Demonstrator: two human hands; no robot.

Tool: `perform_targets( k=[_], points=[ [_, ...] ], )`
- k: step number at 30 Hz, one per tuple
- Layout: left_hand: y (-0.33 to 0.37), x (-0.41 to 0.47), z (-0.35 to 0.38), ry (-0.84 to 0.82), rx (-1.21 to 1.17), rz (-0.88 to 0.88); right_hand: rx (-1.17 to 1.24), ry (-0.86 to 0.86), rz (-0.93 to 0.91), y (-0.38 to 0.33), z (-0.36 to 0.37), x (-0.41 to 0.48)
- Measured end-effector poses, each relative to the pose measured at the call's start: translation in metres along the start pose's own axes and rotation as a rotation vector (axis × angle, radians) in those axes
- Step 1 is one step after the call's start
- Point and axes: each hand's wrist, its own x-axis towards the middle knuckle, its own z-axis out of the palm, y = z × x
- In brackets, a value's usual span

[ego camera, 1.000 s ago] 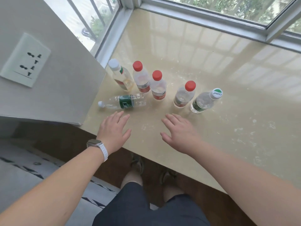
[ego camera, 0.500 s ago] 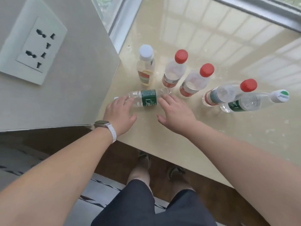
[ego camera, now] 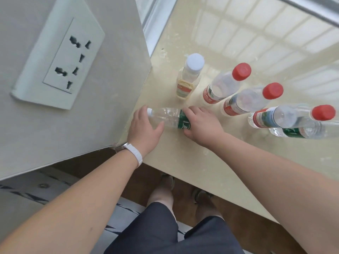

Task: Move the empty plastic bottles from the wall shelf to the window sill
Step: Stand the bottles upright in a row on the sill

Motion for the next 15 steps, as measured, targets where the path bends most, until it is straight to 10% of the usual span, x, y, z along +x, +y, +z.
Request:
perform_targets(
  k=[15],
  points=[
    [0.082, -0.045, 0.037, -0.256, -0.840, -0.233, 0.672, 0.256, 0.240, 0.011, -0.002, -0.089]
  ],
)
